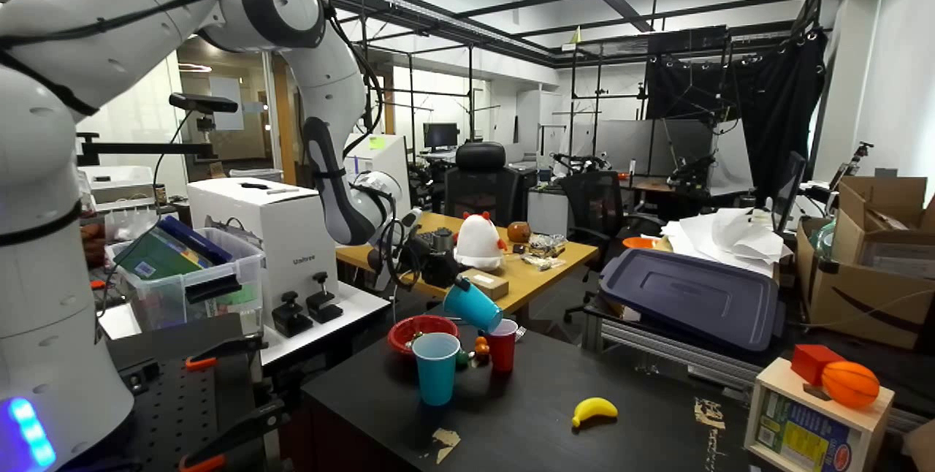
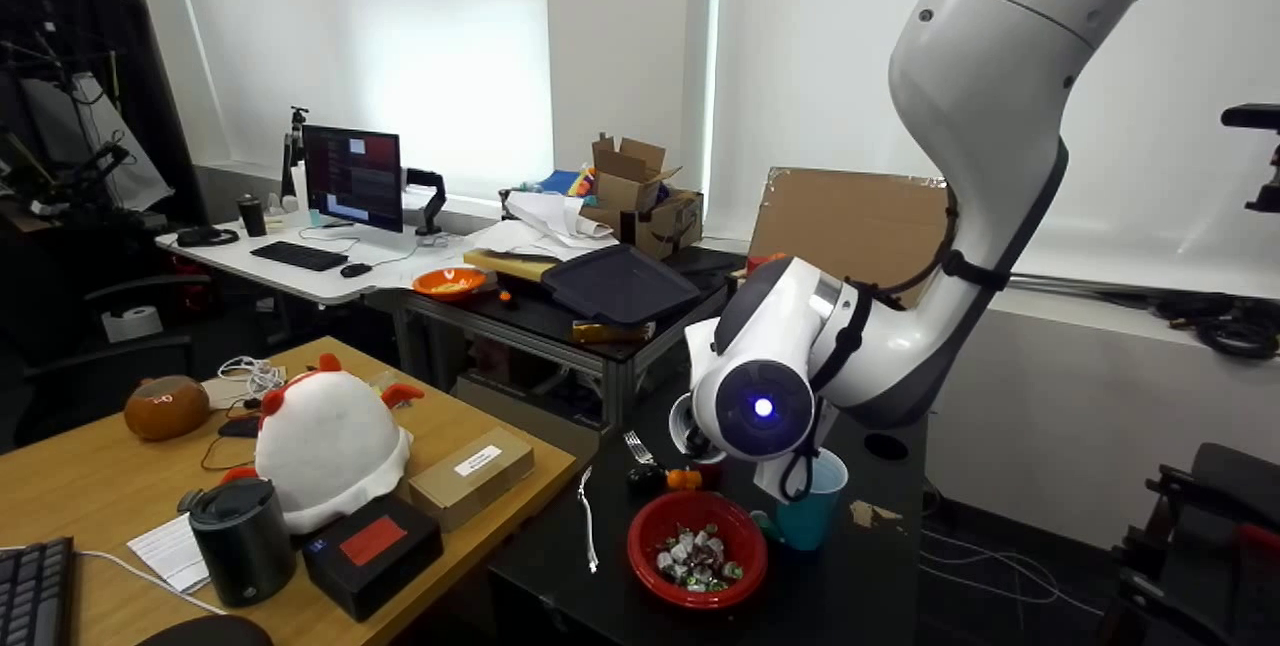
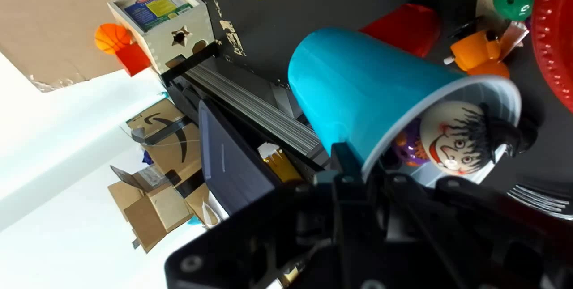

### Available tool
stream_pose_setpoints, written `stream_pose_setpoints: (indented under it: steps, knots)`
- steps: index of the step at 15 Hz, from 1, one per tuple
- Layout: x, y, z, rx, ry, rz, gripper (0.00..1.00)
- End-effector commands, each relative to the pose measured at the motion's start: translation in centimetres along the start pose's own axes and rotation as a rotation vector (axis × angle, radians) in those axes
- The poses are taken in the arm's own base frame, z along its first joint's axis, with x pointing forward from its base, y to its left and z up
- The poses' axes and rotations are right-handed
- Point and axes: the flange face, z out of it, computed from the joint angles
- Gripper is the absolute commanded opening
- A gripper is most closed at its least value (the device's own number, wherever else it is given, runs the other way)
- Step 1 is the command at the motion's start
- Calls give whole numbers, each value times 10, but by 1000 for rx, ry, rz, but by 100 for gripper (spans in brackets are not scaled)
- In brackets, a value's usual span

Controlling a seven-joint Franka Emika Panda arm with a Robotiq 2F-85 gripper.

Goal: Pour the contents from the right blue cup into the bowl

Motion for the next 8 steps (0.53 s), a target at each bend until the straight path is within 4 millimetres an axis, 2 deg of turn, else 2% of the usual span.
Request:
stream_pose_setpoints:
  steps: [1, 5, 8]
  knots:
    - [-8, 2, -12, -22, 11, -6, 1]
    - [-15, -5, -16, -56, 55, -36, 1]
    - [-17, -3, -15, -82, 92, -45, 1]
